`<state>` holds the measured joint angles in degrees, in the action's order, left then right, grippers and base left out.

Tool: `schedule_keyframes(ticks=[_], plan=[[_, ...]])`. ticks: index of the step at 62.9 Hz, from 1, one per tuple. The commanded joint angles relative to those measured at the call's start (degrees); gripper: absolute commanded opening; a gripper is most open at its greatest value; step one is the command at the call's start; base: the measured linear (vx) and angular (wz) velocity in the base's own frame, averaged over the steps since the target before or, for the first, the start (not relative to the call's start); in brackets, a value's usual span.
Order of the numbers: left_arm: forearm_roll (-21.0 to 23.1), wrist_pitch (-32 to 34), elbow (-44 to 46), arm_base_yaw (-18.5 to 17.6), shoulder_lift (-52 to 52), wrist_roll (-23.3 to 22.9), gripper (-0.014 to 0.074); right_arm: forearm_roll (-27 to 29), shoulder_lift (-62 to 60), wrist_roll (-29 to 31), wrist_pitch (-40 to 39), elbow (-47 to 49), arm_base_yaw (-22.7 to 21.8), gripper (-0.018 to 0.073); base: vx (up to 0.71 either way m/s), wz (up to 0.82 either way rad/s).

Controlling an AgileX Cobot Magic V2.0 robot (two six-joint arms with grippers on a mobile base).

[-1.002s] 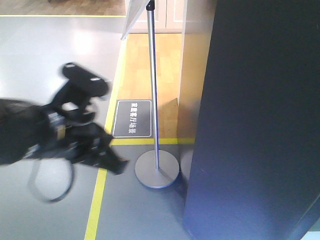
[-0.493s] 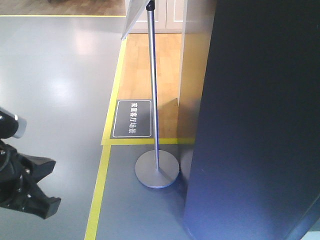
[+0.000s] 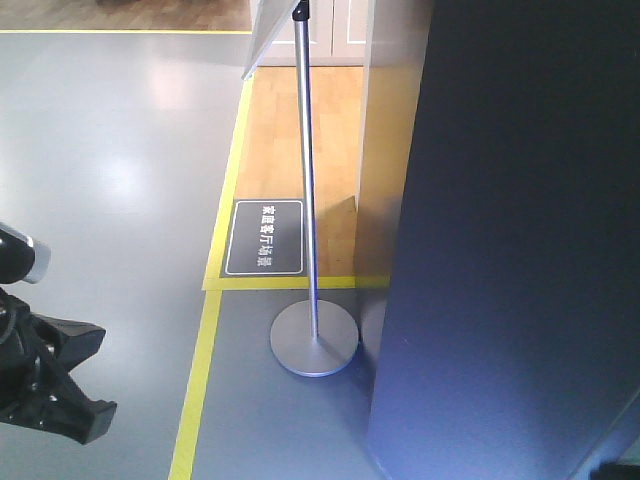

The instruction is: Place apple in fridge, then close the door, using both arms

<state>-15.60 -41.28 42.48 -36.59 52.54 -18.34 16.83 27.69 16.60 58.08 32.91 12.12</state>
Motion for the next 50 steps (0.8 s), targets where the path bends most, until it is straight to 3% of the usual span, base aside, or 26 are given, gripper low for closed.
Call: schedule_keyframes(ticks=[1,16,23,39,50], plan=[[-0.7,2.6,1.5,0.0,-0.8,-0.6,-0.0006,-2.8,3.4,-1.2,-7.4,2.4,-0.1,-0.0013,0.0,0.0],[-0.7,2.6,1.5,0.0,-0.8,-0.6,-0.0006,-7.6,11.8,-4.1,-19.1,3.9,-0.1,-0.001,0.0,0.0],[-0.7,2.6,1.5,0.0,-0.8,-0.6,-0.0006,-13.2,15.8,-6.8,-23.7,5.9,-0.1,-0.0006,0.0,0.0],[-0.7,2.5,1.5,0.0,-0.8,-0.6,-0.0006,-34.0,23.9,-26.0,-25.2,11.8,-0.1,-0.0006,0.0,0.0],[-0.7,2.4,1.5,0.0,-0.8,-0.6,-0.0006,-44.5,27.9,-34.9,-25.3,14.9,-0.1,-0.0006,0.0,0.0]])
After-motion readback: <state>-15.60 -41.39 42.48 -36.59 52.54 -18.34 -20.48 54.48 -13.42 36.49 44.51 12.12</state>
